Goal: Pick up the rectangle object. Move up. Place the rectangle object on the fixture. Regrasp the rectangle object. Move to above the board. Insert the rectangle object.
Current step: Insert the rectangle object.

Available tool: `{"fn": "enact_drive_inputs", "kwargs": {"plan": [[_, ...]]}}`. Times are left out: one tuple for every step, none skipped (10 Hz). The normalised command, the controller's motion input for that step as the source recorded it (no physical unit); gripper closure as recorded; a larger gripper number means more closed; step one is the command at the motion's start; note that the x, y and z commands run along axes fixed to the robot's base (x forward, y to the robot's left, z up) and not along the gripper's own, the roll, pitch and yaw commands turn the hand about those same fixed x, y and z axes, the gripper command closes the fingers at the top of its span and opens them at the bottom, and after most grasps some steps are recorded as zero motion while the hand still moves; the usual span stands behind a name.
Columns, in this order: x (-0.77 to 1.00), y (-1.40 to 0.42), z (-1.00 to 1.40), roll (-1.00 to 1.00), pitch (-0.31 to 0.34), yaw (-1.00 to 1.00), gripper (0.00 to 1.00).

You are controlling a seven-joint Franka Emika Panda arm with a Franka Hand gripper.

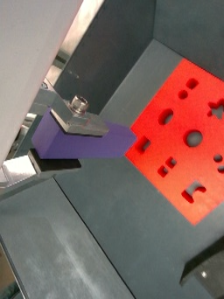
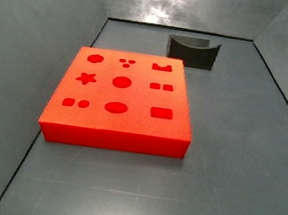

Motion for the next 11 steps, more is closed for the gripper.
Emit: {"fn": "enact_drive_inputs", "kwargs": {"plan": [[0.0, -0.14, -1.0, 0.0, 0.0, 0.24, 1.0], [0.0, -0.11, -1.0, 0.0, 0.0, 0.2, 1.0], [0.0, -0.07, -1.0, -0.02, -0.003, 0.15, 1.0], [0.0, -0.05, -1.0, -0.03, -0.044, 0.1, 1.0], [0.0, -0.03, -0.93, -0.09, -0.05, 0.08, 1.0], [0.0, -0.08, -0.8, -0.15, -0.086, 0.03, 1.0], [0.01, -0.1, -0.63, -0.22, -0.139, 0.0, 1.0], [0.01, -0.07, -0.64, -0.21, -0.133, 0.0, 1.0], [0.02, -0.04, -0.67, -0.21, -0.126, 0.0, 1.0], [0.02, -0.02, -0.69, -0.19, -0.127, 0.0, 1.0], [0.03, 0.0, -0.71, -0.18, -0.119, 0.0, 1.0]]}}
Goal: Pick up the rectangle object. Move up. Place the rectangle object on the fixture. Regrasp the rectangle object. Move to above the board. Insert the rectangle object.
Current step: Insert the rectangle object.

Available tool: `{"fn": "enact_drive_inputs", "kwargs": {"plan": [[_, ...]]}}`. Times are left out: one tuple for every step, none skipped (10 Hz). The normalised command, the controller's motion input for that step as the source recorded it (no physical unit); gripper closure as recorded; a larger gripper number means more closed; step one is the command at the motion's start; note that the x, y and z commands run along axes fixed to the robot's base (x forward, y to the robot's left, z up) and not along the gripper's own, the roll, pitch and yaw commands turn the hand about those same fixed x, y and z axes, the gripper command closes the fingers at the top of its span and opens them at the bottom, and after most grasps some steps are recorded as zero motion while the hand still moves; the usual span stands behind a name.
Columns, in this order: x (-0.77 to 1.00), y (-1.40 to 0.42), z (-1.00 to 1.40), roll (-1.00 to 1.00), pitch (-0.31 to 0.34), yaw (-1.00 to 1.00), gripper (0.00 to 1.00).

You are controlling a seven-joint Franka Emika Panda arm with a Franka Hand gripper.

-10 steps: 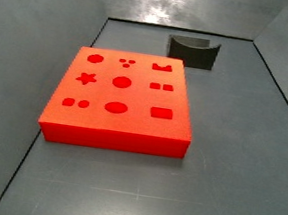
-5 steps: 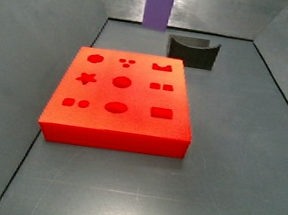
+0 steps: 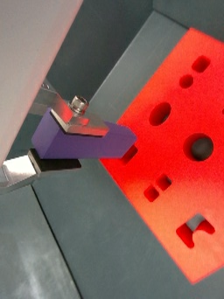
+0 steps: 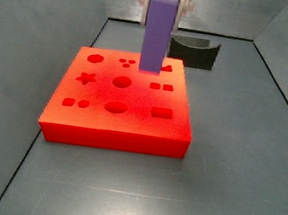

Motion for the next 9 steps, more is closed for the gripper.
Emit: {"fn": "enact_drive_inputs", "kwargs": {"plan": [[0.0, -0.03, -0.69, -0.19, -0.123, 0.0, 1.0], [0.03, 0.0, -0.65, -0.22, -0.124, 0.0, 1.0], [0.01, -0.02, -0.57, -0.19, -0.116, 0.0, 1.0], [0.06, -0.12, -0.21, -0.11, -0.094, 0.0, 1.0], [0.27, -0.15, -0.03, 0.03, 0.01, 0.0, 1.0], [0.45, -0.24, 0.0, 0.19, 0.051, 0.17, 1.0], [0.55, -0.22, -0.09, 0.24, 0.06, 0.25, 1.0], [0.58, -0.19, -0.17, 0.14, 0.059, 0.13, 1.0], [0.67, -0.15, -0.15, 0.12, 0.117, 0.0, 1.0]]}}
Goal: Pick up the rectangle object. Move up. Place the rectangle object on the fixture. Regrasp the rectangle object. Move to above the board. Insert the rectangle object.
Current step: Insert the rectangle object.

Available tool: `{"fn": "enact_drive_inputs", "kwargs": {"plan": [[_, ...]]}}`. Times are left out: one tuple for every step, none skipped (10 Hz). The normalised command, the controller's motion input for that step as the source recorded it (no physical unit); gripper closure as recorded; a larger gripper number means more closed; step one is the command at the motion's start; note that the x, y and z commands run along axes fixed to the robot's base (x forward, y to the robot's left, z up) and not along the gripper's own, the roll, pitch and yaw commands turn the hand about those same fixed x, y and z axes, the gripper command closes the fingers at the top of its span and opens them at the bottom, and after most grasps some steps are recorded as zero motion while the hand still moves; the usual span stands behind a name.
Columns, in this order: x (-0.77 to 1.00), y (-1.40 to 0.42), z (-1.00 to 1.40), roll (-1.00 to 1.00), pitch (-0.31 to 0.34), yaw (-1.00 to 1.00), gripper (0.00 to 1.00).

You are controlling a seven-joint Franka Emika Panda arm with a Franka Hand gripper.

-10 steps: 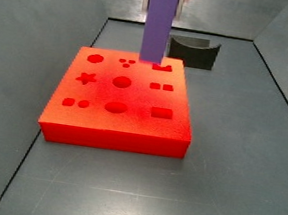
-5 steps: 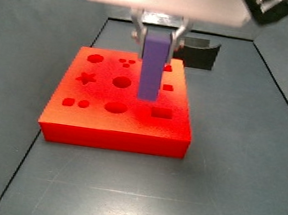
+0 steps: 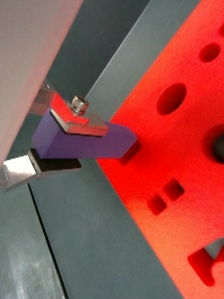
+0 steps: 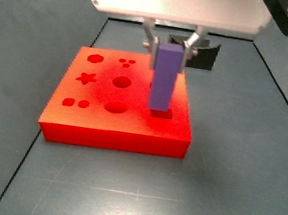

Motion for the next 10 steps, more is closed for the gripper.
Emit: {"fn": "enact_drive_inputs", "kwargs": {"plan": [[0.55, -0.03, -0.13, 0.16, 0.154, 0.0, 1.0], [0.21, 0.0, -0.07, 0.09, 0.141, -0.25, 1.0], [0.0, 0.06, 0.0, 0.07, 0.101, -0.26, 1.0], [-0.03, 0.02, -0.02, 0.05, 0.064, -0.2, 1.0], [-0.15, 0.0, -0.13, 0.01, 0.0, -0.06, 1.0], [-0.24, 0.0, -0.18, 0.0, -0.019, 0.0, 1.0], [-0.03, 0.0, -0.23, 0.0, -0.021, 0.0, 1.0], [0.0, 0.0, -0.25, 0.0, 0.0, 0.0, 1.0], [0.0, 0.0, -0.31, 0.0, 0.0, 0.0, 1.0], [0.15, 0.0, -0.37, 0.0, 0.0, 0.0, 1.0]]}}
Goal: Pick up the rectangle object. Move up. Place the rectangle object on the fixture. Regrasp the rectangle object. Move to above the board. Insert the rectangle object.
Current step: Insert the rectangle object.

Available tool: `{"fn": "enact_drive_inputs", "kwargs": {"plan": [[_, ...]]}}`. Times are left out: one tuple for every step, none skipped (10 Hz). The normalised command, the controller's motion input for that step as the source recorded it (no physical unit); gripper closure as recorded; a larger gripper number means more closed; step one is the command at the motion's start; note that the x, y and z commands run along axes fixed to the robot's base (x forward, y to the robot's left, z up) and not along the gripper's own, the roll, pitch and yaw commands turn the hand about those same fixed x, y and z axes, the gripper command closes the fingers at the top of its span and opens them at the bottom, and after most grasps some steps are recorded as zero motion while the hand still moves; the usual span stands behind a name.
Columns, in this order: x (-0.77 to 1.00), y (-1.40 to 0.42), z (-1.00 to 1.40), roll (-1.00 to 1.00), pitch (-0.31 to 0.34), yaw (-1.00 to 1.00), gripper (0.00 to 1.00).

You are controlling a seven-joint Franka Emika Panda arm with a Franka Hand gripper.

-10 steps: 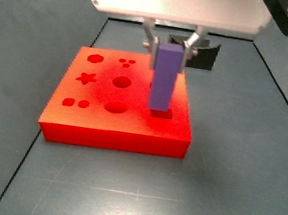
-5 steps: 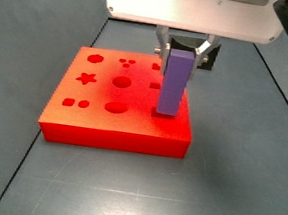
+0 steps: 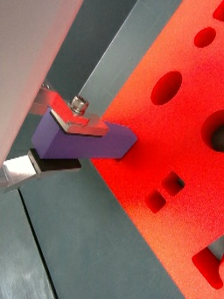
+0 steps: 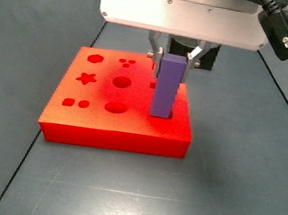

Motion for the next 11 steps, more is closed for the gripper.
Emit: {"fn": "enact_drive_inputs", "kwargs": {"plan": [[0.23, 0.0, -0.39, 0.0, 0.01, 0.0, 1.0], [0.13, 0.0, -0.4, 0.0, 0.0, 0.0, 1.0], [0.06, 0.0, -0.47, 0.02, 0.0, 0.0, 1.0], [0.01, -0.03, -0.55, 0.04, 0.0, 0.0, 1.0], [0.0, -0.2, -0.63, 0.14, -0.034, 0.0, 1.0], [-0.15, -0.41, -0.59, 0.32, -0.09, 0.0, 1.0], [-0.17, -0.34, -0.61, 0.32, -0.111, 0.0, 1.0], [-0.19, -0.34, -0.6, 0.35, -0.141, 0.0, 1.0], [-0.02, -0.22, -0.27, 0.07, -0.109, 0.0, 1.0], [0.0, 0.0, -0.04, -0.02, -0.039, 0.0, 1.0], [0.0, 0.0, 0.0, 0.0, 0.0, 0.0, 1.0]]}}
